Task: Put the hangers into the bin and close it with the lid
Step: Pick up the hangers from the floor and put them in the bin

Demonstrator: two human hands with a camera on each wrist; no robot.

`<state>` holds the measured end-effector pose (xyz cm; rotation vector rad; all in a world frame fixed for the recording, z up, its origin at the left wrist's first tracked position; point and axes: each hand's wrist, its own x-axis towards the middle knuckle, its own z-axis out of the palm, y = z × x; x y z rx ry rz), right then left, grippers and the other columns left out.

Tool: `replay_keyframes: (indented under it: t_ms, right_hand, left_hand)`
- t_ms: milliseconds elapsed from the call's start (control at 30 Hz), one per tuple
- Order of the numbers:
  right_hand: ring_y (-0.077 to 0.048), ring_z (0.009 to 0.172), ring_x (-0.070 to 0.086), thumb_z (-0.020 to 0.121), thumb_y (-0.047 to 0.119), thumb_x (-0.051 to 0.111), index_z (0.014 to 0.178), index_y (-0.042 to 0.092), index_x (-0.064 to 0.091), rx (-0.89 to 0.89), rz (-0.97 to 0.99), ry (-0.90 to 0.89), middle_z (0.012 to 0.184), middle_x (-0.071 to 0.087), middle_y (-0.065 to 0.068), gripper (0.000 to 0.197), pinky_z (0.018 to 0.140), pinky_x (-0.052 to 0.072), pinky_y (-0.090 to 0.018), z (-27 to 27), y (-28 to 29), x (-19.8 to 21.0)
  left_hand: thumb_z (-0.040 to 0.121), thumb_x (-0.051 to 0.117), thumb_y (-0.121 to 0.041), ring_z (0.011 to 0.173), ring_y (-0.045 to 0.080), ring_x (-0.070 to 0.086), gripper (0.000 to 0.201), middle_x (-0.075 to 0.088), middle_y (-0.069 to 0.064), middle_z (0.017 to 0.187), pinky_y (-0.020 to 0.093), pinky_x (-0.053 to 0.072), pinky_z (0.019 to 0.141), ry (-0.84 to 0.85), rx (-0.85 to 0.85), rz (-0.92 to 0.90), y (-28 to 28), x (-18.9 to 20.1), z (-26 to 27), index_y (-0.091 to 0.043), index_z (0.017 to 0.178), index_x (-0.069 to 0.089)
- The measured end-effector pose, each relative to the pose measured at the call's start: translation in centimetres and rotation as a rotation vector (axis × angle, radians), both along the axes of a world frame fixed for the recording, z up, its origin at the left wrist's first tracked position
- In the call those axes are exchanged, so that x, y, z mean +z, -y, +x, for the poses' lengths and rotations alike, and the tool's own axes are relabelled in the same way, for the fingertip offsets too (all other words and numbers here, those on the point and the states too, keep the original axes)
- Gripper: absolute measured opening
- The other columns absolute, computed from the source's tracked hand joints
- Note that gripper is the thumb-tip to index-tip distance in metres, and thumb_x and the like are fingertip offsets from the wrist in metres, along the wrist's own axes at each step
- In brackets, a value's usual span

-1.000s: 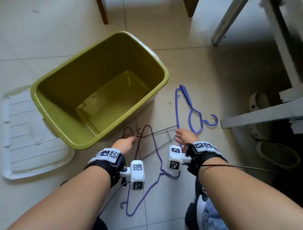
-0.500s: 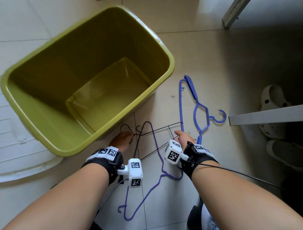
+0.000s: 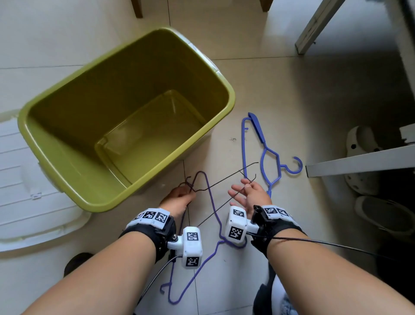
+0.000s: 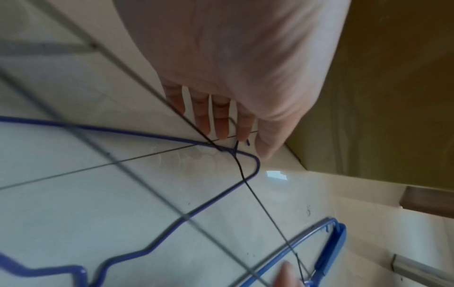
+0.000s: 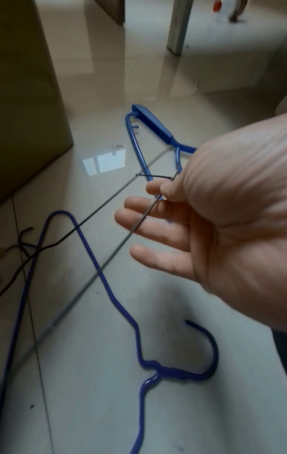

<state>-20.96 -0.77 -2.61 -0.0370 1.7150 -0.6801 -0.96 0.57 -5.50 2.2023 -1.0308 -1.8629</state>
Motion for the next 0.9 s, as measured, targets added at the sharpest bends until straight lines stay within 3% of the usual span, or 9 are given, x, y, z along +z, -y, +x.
replay_keyframes:
  t_ms: [133,200,267,333,433,500,600,733,900]
  right_hand:
    - [-0.019,0.076,0.067,0.102,0.016,0.029,0.105,0.016,0.052,-0.039,-0.071,-0.081,0.084,0.063,-0.006,0.023,0.070,0.054,-0.036,-0.8,-0.1,2.8]
    - [-0.019,0.075,0.067,0.102,0.015,0.028,0.108,0.015,0.051,-0.061,-0.104,-0.092,0.081,0.061,-0.006,0.023,0.075,0.053,-0.037,-1.3,-0.1,4.4]
    - [-0.019,0.074,0.066,0.102,0.015,0.028,0.109,0.015,0.051,-0.081,-0.139,-0.102,0.080,0.060,-0.006,0.023,0.074,0.053,-0.037,-1.8,-0.1,6.0]
    - [-0.020,0.075,0.067,0.102,0.015,0.029,0.107,0.015,0.051,-0.092,-0.176,-0.111,0.080,0.060,-0.006,0.023,0.070,0.053,-0.036,-2.4,-0.3,8.0]
    - [-0.020,0.073,0.066,0.100,0.012,0.028,0.096,0.017,0.052,-0.105,-0.225,-0.110,0.077,0.059,-0.005,0.025,0.061,0.051,-0.033,-3.3,-0.7,10.7]
    - [-0.022,0.072,0.066,0.097,0.009,0.030,0.093,0.016,0.053,-0.114,-0.273,-0.094,0.074,0.059,-0.006,0.025,0.067,0.052,-0.035,-3.7,-1.1,12.7]
    - [-0.019,0.068,0.063,0.094,0.014,0.041,0.090,0.015,0.056,-0.110,-0.346,-0.127,0.073,0.061,-0.005,0.015,0.065,0.049,-0.035,-4.4,-1.5,15.6]
    - [-0.012,0.061,0.060,0.094,0.027,0.051,0.085,0.020,0.059,0.024,-0.460,-0.242,0.079,0.065,-0.003,0.014,0.047,0.038,-0.025,-4.9,-1.4,18.8]
    - [-0.014,0.060,0.062,0.093,0.020,0.055,0.087,0.018,0.059,0.037,-0.533,-0.198,0.072,0.064,-0.003,0.008,0.051,0.042,-0.025,-3.4,-0.5,22.8]
  left_hand:
    - [0.077,0.062,-0.064,0.132,0.022,0.048,0.086,0.048,0.002,0.147,0.028,0.036,0.102,0.023,-0.213,0.086,-1.9,3.0,0.5,-0.018,0.145,0.039]
    - [0.069,0.066,-0.069,0.132,0.020,0.048,0.098,0.050,0.001,0.145,0.029,0.034,0.107,-0.008,-0.273,0.095,-3.0,4.1,0.4,-0.019,0.147,0.036]
    - [0.062,0.076,-0.064,0.114,0.013,0.058,0.104,0.062,-0.004,0.123,0.024,0.039,0.098,-0.049,-0.264,0.066,-4.0,5.2,0.1,-0.021,0.147,0.035]
    - [0.054,0.084,-0.055,0.091,0.009,0.060,0.106,0.064,-0.002,0.105,0.020,0.042,0.080,-0.045,-0.275,0.002,-4.8,6.9,-0.4,-0.024,0.144,0.038]
    - [0.064,0.085,-0.033,0.089,0.017,0.062,0.083,0.064,0.017,0.119,0.021,0.039,0.067,0.036,-0.354,-0.103,-5.0,9.7,-1.1,-0.024,0.135,0.044]
    - [0.068,0.080,-0.026,0.090,0.021,0.066,0.071,0.061,0.020,0.125,0.020,0.040,0.061,0.059,-0.386,-0.157,-5.0,11.8,-1.4,-0.026,0.130,0.045]
    - [0.069,0.078,-0.025,0.068,0.013,0.055,0.068,0.062,0.016,0.119,0.021,0.043,0.059,0.072,-0.400,-0.245,-4.9,14.4,-1.4,-0.029,0.127,0.043]
    - [0.068,0.078,-0.026,0.100,0.022,0.064,0.069,0.062,0.003,0.109,0.033,0.052,0.084,0.135,-0.392,-0.373,-4.5,17.2,-0.5,-0.028,0.128,0.043]
    - [0.070,0.080,-0.026,0.071,0.013,0.050,0.069,0.046,-0.006,0.077,0.029,0.045,0.068,0.206,-0.358,-0.490,-2.9,19.9,1.6,-0.027,0.129,0.044]
